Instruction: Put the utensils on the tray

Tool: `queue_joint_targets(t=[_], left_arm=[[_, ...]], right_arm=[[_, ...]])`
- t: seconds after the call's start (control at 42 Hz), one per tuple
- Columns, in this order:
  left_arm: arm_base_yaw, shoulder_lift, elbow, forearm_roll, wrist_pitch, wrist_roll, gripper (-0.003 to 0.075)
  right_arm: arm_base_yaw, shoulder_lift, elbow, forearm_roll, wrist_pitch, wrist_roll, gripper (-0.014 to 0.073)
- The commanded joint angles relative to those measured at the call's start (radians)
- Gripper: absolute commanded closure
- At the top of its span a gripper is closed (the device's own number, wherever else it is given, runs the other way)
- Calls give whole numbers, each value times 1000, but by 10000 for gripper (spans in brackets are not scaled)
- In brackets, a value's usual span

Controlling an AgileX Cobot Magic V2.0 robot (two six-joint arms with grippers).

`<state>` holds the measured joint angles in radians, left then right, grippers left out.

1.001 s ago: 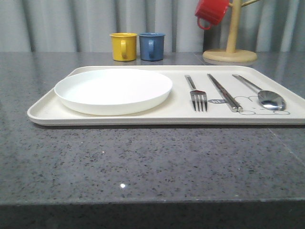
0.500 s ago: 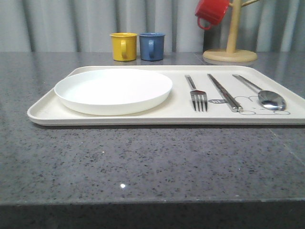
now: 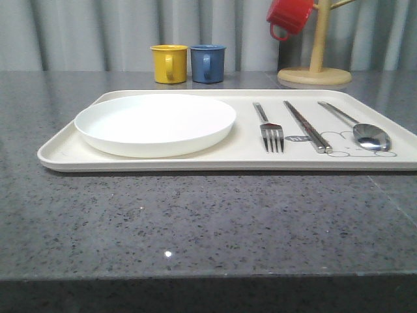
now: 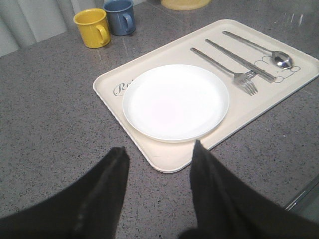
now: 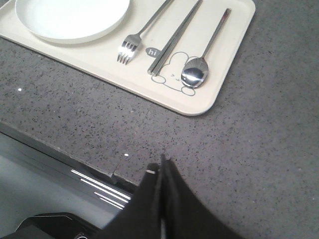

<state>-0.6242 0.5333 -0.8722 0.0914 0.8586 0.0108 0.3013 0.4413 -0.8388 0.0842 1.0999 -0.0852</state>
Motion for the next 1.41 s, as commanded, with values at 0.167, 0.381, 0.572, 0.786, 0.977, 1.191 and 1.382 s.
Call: queue_joint_targets(t=[0.167, 0.381, 0.572, 0.786, 0.977, 1.191, 1.382], left_arm=[[-6, 5, -26, 5, -77, -11, 711], [-6, 5, -26, 5, -77, -11, 741], [-6, 5, -26, 5, -77, -11, 741], [25, 0, -16, -3, -77, -11, 741], [174, -82, 161, -9, -259, -11, 741], [361, -309, 460, -154, -564, -11, 741], [499, -501, 670, -174, -693, -11, 741]], right_arm=[[-1, 7, -20, -5, -88, -3, 707], [-1, 7, -20, -5, -88, -3, 707], [-1, 7, -20, -5, -88, -3, 707], [-1, 7, -20, -5, -88, -3, 707], [-1, 7, -20, -5, -88, -3, 707], [-1, 7, -20, -5, -88, -3, 707], [-1, 7, -20, -5, -88, -3, 707]])
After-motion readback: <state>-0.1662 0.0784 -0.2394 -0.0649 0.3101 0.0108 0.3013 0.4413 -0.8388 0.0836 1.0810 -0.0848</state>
